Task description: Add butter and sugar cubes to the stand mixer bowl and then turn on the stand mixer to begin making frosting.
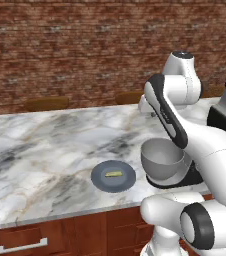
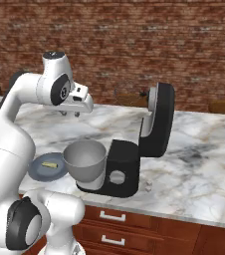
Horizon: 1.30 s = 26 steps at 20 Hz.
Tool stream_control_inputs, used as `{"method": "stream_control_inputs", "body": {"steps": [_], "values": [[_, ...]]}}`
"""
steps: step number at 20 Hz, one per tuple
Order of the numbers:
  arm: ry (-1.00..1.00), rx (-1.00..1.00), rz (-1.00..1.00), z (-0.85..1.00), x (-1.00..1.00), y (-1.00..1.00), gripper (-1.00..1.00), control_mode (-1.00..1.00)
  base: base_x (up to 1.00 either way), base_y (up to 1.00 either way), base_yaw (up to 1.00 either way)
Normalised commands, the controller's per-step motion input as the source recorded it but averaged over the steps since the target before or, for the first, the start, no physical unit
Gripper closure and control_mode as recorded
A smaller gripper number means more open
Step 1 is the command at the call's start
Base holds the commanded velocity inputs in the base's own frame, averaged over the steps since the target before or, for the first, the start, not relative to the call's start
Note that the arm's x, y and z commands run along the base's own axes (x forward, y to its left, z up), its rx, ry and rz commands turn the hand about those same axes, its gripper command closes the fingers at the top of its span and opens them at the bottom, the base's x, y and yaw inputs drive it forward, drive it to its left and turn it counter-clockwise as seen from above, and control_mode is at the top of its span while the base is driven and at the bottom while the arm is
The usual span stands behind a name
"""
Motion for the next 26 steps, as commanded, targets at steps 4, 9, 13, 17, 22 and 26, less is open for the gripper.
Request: {"method": "stream_control_inputs", "body": {"steps": [4,9,13,17,22,26], "values": [[0.00,0.00,0.00,0.00,0.00,0.00,-1.00,1.00,-0.08,0.00,0.00],[0.00,0.00,0.00,0.00,0.00,0.00,-1.00,1.00,-0.52,-0.02,0.00],[0.00,0.00,0.00,0.00,0.00,0.00,-1.00,1.00,-0.54,-0.11,0.00],[0.00,0.00,0.00,0.00,0.00,0.00,-1.00,1.00,-0.35,-0.16,0.00],[0.00,0.00,0.00,0.00,0.00,0.00,-1.00,1.00,-0.07,-0.39,-0.02],[0.00,0.00,0.00,0.00,0.00,0.00,-1.00,1.00,0.00,-0.69,-0.04]]}}
